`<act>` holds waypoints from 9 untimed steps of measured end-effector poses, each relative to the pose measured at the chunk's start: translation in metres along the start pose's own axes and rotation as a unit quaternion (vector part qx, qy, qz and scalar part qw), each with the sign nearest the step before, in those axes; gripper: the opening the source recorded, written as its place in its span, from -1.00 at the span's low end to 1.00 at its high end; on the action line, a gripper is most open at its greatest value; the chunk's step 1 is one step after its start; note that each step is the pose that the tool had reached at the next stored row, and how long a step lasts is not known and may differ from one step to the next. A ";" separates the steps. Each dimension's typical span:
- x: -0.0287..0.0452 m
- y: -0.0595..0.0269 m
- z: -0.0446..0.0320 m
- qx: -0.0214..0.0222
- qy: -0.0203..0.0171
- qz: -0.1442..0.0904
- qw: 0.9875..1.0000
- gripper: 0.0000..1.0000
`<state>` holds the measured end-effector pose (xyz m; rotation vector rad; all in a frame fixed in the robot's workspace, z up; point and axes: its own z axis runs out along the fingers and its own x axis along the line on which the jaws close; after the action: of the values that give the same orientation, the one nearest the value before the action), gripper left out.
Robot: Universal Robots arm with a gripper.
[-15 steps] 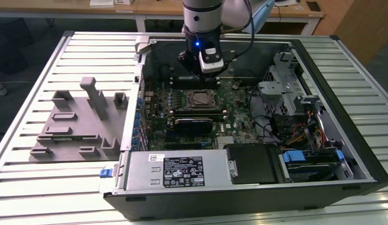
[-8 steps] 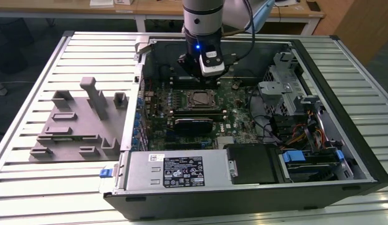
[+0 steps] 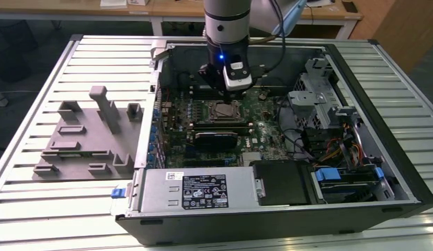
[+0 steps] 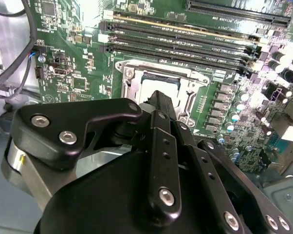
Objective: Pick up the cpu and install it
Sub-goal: 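Install the second cpu locking lever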
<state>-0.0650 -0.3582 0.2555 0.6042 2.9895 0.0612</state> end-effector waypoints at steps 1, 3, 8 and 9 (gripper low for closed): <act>-0.0004 -0.0010 0.0000 0.000 0.000 0.000 1.000 -0.79; -0.0013 -0.0031 0.0000 0.000 0.000 0.000 1.000 -0.79; -0.0042 -0.0095 0.0006 0.000 0.000 0.000 1.000 -0.79; -0.0048 -0.0106 0.0008 0.000 0.000 -0.001 1.000 -0.79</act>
<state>-0.0645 -0.3699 0.2545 0.6026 2.9899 0.0613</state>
